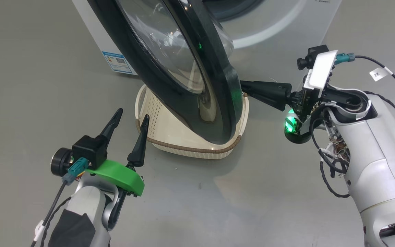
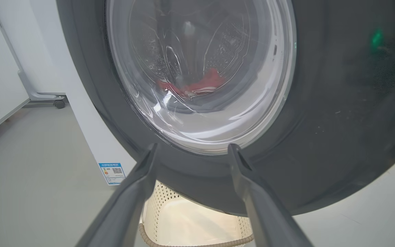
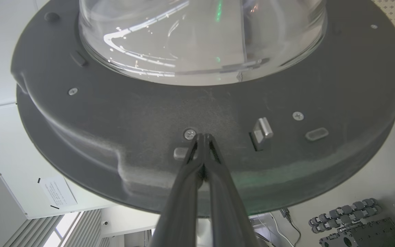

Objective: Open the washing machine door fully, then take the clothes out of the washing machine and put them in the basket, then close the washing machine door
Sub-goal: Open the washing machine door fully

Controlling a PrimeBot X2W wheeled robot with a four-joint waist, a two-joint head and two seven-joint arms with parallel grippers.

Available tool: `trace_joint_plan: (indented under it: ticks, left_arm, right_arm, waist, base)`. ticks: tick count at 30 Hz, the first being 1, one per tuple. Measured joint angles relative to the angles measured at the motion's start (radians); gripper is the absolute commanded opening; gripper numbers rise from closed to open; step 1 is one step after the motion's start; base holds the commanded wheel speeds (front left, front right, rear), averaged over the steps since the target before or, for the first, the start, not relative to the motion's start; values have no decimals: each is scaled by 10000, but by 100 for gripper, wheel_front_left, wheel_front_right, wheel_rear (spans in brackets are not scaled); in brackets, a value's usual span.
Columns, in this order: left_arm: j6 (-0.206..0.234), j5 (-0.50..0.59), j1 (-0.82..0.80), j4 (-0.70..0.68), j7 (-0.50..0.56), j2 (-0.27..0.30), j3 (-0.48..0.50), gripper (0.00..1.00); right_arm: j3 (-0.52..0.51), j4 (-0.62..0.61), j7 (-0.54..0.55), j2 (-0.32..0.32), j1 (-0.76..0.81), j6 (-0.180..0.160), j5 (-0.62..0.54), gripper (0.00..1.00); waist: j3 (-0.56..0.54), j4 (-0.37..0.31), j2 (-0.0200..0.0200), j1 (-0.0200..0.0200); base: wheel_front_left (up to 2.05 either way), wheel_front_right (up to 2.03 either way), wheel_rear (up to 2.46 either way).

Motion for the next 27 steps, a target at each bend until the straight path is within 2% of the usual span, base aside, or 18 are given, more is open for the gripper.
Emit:
trace_joint_plan:
  ticks: [13,27]
  left_arm:
    - [0,-71,243,224,0,-8,-136,100]
    - [2,-341,493,322,0,-29,-353,100]
  right_arm:
    - [403,-596,161,35,854,65,203,0]
    - [997,-1197,-33,56,1546,69,1118,0]
  waist:
    - [-375,681,0,0]
    - [-718,1656,0,0]
  base:
    - [0,0,0]
    - [0,0,0]
